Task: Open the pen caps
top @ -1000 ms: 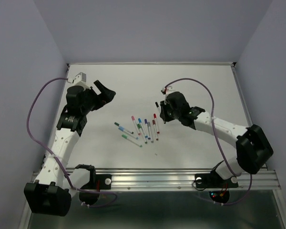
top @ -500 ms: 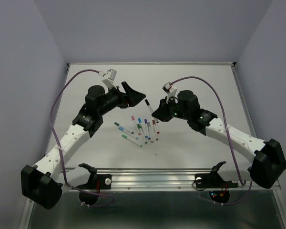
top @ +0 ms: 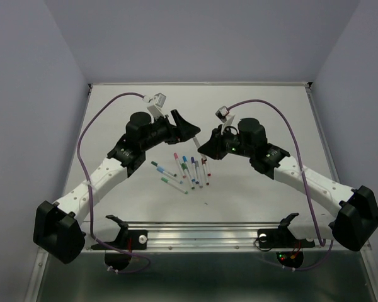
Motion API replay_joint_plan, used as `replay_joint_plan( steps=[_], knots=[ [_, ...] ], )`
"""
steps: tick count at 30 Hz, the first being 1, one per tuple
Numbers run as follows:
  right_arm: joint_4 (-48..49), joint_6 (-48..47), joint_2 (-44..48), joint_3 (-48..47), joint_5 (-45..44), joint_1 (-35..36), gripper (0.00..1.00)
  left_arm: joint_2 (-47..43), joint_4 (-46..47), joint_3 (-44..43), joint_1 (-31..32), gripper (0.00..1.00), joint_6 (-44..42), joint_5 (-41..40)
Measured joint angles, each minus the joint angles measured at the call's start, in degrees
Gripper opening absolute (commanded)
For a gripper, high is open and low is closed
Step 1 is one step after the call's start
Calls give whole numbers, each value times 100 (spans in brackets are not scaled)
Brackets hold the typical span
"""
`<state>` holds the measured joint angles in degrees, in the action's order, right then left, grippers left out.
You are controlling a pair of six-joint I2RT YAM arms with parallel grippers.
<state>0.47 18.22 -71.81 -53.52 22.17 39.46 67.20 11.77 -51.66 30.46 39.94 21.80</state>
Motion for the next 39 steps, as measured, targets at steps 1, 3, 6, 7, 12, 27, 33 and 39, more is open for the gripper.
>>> replay_joint_plan(
  steps=[1, 3, 6, 7, 12, 27, 33, 39],
  knots=[
    [26, 9, 0, 0, 9, 0, 1, 9, 7, 0, 11, 84, 0, -13],
    [74, 46, 0, 0, 20, 0, 1, 22, 26, 0, 24, 81, 0, -39],
    [160, 85, 0, 0, 55, 0, 1, 24, 81, 0, 46, 71, 4, -81],
    [175, 98, 0, 0, 72, 0, 1, 24, 94, 0, 46, 70, 17, -87],
    [179, 114, 0, 0, 144, 0, 1, 24, 190, 0, 68, 57, 42, -107],
    [278, 105, -28, -175, 149, 0, 1, 24, 345, 0, 96, 49, 46, -79],
    [315, 105, -35, -214, 186, 0, 1, 24, 345, 0, 105, 40, 42, -92],
    [319, 76, -103, -214, 304, 0, 1, 22, 345, 0, 105, 32, 48, -151]
  ],
)
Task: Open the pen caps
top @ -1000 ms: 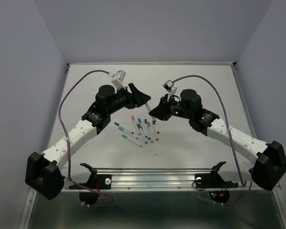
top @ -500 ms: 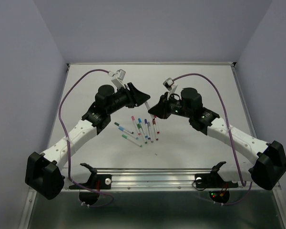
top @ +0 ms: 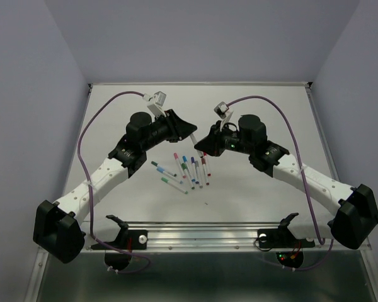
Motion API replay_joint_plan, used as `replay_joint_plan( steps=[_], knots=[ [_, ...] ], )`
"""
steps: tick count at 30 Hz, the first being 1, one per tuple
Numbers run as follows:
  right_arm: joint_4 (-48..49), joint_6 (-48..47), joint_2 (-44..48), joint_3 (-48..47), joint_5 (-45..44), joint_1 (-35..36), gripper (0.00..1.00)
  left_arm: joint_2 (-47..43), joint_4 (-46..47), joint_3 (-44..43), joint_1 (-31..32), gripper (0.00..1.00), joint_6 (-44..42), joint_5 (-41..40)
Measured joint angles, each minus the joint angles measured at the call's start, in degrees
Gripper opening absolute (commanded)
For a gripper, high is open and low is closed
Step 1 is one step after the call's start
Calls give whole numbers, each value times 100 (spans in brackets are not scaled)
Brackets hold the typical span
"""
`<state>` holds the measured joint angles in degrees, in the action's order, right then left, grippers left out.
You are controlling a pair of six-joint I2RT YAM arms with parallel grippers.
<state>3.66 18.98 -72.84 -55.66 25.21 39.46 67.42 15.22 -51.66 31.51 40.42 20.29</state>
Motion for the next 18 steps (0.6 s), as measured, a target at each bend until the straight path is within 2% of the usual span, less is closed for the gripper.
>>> replay_joint_plan(
  steps=[3, 8, 10, 18],
  knots=[
    [7, -22, -2, 0, 50, 0, 1, 0, -2, 0, 0, 22, -2, -42],
    [7, -63, -7, 0, 57, 0, 1, 0, -7, 0, 0, 0, 11, -66],
    [7, -76, -9, 0, 57, 0, 1, 0, -9, 0, 0, 0, 15, -68],
    [52, -138, -210, -120, 57, 0, 20, 0, -13, 0, -11, 0, 17, -195]
  ],
)
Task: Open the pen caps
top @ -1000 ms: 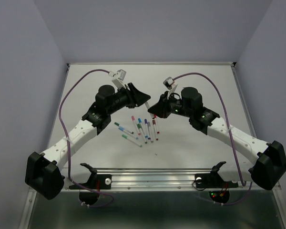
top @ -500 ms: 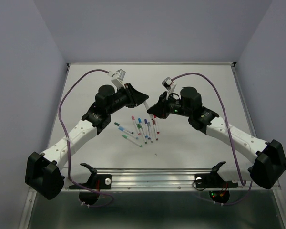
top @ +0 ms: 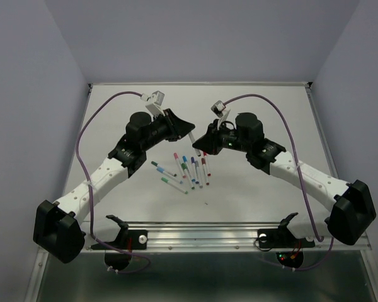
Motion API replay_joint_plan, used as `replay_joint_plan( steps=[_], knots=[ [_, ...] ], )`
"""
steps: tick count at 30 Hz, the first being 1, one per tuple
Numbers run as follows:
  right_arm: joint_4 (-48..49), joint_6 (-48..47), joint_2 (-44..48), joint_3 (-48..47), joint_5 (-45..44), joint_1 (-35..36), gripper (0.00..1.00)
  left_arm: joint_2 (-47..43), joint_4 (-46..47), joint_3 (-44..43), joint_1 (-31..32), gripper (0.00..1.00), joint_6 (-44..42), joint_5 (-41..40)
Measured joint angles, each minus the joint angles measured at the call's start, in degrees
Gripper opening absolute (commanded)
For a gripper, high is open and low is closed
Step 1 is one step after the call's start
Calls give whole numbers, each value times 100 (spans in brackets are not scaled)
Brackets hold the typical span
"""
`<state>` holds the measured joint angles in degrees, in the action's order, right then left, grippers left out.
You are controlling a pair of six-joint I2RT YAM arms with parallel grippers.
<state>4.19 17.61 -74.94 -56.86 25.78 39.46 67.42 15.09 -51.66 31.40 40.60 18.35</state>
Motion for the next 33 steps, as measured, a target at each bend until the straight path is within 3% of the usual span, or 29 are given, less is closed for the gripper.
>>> replay_joint_plan(
  steps=[6, 7, 8, 9, 16, 20, 28, 33],
  knots=[
    [20, -55, -177, -118, 31, 0, 20, 0, -9, 11, -2, 0, -2, -201],
    [22, -70, -197, -127, 37, 0, 15, 0, -7, 20, -2, 0, 0, -216],
    [28, -76, -216, -129, 42, 0, 4, 0, -9, 28, -2, 0, 2, -234],
    [37, -90, -238, -129, 50, 0, 1, 0, -9, 33, -2, 0, 2, -245],
    [114, -245, -308, -92, 168, -13, 1, 2, -291, -44, -4, 0, 33, -592],
    [577, -350, -94, 376, 179, -26, 1, 149, -1021, -481, -87, 0, -31, -625],
    [-313, -107, 533, 1672, 916, 876, 1, 874, -544, -2046, -1541, 0, -236, -1692],
    [-525, 164, 1073, 1816, 302, 887, 1, 984, -658, -2194, -1764, 0, -271, -1714]
  ],
)
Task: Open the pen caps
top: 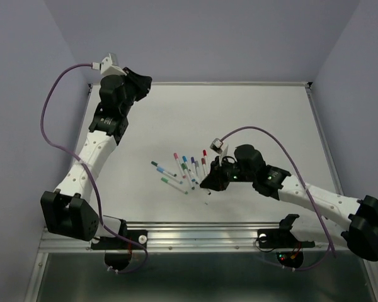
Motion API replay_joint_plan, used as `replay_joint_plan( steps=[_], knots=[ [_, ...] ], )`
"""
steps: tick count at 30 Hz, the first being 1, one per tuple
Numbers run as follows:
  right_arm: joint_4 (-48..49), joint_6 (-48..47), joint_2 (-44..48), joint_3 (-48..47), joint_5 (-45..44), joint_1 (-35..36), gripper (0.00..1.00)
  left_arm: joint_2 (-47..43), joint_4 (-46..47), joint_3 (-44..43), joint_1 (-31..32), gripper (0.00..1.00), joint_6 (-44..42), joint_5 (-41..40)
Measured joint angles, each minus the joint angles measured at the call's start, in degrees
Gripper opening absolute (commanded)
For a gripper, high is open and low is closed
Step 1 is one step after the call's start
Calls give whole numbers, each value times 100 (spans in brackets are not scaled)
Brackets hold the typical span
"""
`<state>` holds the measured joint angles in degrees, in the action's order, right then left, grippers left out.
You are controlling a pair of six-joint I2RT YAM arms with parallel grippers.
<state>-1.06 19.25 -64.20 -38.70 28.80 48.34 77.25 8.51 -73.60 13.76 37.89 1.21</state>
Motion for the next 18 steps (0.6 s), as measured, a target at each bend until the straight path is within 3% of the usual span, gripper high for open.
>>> replay_joint_plan(
  steps=[6, 12, 18],
  knots=[
    [-374, 278, -136, -437, -1705, -385, 1, 212, -997, 90, 0, 1, -24, -382],
    [-763, 450, -730, -739, -3077, -1897, 1, 1154, -2079, 175, -7, 2, -59, -835],
    [-1016, 433, -1786, -1220, -3923, -2800, 1, 2304, -2761, 55, -31, 3, -227, -940]
  ],
)
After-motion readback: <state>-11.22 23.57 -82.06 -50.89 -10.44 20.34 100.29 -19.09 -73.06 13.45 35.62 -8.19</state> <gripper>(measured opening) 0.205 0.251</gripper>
